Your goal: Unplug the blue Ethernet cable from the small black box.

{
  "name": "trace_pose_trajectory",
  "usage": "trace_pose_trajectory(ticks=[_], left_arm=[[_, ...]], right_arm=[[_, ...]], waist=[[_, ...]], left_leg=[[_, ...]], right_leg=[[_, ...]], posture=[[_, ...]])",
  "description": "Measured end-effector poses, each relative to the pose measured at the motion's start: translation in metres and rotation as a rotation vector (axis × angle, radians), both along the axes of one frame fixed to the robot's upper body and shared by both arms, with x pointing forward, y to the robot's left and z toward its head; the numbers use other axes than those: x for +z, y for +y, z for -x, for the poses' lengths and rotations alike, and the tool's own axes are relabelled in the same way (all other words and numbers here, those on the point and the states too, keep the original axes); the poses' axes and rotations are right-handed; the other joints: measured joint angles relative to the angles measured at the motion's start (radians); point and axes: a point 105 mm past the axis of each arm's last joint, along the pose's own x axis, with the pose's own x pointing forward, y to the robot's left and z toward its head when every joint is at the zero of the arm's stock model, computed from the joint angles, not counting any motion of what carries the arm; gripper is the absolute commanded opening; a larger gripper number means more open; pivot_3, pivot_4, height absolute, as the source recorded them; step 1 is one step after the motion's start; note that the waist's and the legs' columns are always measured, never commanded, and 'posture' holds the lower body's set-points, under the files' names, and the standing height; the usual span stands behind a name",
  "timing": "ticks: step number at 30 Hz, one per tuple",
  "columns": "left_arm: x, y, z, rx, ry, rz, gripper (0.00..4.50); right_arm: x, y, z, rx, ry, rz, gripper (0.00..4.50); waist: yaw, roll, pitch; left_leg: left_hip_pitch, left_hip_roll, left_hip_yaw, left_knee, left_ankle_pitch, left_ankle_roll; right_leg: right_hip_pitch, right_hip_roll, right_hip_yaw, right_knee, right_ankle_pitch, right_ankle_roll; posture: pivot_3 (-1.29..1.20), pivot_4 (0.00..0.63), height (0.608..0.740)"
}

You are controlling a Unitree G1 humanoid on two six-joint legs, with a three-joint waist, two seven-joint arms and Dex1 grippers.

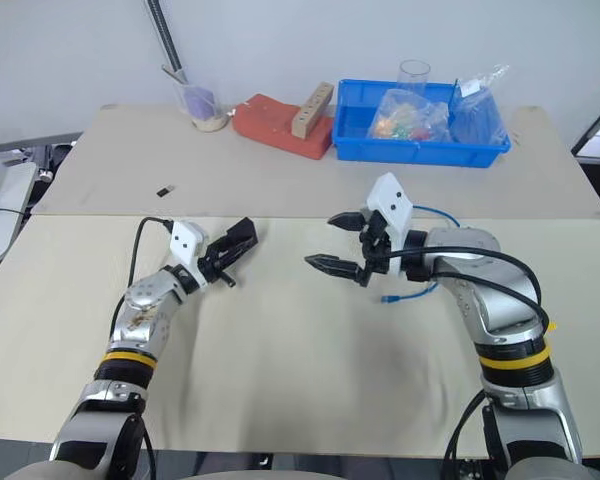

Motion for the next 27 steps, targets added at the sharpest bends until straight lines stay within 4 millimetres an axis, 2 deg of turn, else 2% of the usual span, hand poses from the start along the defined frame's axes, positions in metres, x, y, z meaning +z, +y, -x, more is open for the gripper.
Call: trace_pose_trajectory(ticks=[1,3,4,9,12,16,19,22,25,27], left_arm=[[-0.001,-0.002,-0.002,0.0,0.002,0.002,0.57],[-0.003,-0.004,-0.003,-0.004,0.003,0.008,1.61],[-0.005,-0.005,-0.004,-0.006,0.009,0.01,1.88],[-0.008,-0.005,-0.005,-0.015,0.015,0.011,4.34],[-0.007,-0.002,-0.004,-0.017,0.014,0.008,4.43],[-0.001,0.016,0.005,-0.014,0.007,-0.012,4.43],[0.003,0.034,0.021,-0.031,0.028,-0.057,4.43],[0.013,0.056,0.046,-0.078,0.081,-0.126,4.43],[0.028,0.069,0.071,-0.134,0.143,-0.235,4.43],[0.048,0.076,0.083,-0.148,0.153,-0.304,4.43]], right_arm=[[0.0,0.0,0.0,-0.005,-0.001,0.001,4.46],[0.0,0.0,0.0,-0.016,-0.002,0.002,4.5],[0.0,0.0,0.0,-0.019,-0.002,0.003,4.5],[-0.001,-0.001,-0.001,-0.036,-0.001,0.008,4.5],[-0.001,-0.001,-0.001,-0.037,-0.001,0.01,4.5],[0.0,-0.005,-0.001,-0.036,-0.002,0.033,4.5],[-0.001,-0.013,-0.001,-0.031,0.008,0.066,4.5],[-0.002,-0.026,-0.003,-0.037,0.018,0.092,4.5],[-0.001,-0.04,-0.006,-0.041,0.021,0.118,4.5],[0.0,-0.051,-0.008,-0.051,0.02,0.133,4.5]], waist=[[-0.001,0.0,0.0],[-0.004,0.0,0.0],[-0.007,0.0,0.0],[-0.018,0.0,0.0],[-0.018,0.0,0.0],[-0.021,0.0,0.0],[-0.026,0.0,0.0],[-0.034,0.0,0.0],[-0.036,0.0,0.0],[-0.034,0.0,0.001]], left_leg=[[0.0,0.0,0.0,0.0,0.0,0.0],[0.0,0.0,0.0,0.0,0.0,0.0],[0.0,0.0,0.0,0.0,0.0,0.0],[0.001,0.001,0.0,-0.001,0.0,0.0],[0.001,0.001,0.0,0.0,0.0,0.0],[-0.001,0.001,0.0,0.0,0.0,0.0],[-0.001,0.002,0.0,-0.001,0.0,0.0],[0.0,0.003,-0.001,-0.001,0.0,0.0],[0.0,0.003,-0.001,-0.002,0.0,0.0],[-0.001,0.003,-0.001,-0.002,0.0,0.0]], right_leg=[[0.0,0.0,0.0,0.0,0.0,0.0],[0.0,0.0,0.0,0.001,0.0,0.0],[0.0,0.001,0.0,0.001,0.0,0.0],[-0.001,0.002,0.0,0.004,0.0,0.0],[-0.002,0.002,0.0,0.004,0.0,0.0],[-0.004,0.002,0.0,0.006,0.0,0.0],[-0.005,0.002,0.0,0.006,0.0,0.0],[-0.005,0.002,0.001,0.007,0.0,0.0],[-0.005,0.002,0.0,0.006,0.0,0.0],[-0.005,0.002,0.001,0.006,0.0,0.0]], posture=[[0.0,0.15,0.74],[0.0,0.15,0.74],[0.0,0.15,0.74],[0.0,0.15,0.74],[0.0,0.15,0.74],[0.0,0.15,0.74],[0.0,0.15,0.74],[0.0,0.15,0.74],[0.0,0.15,0.74],[0.0,0.15,0.74]])
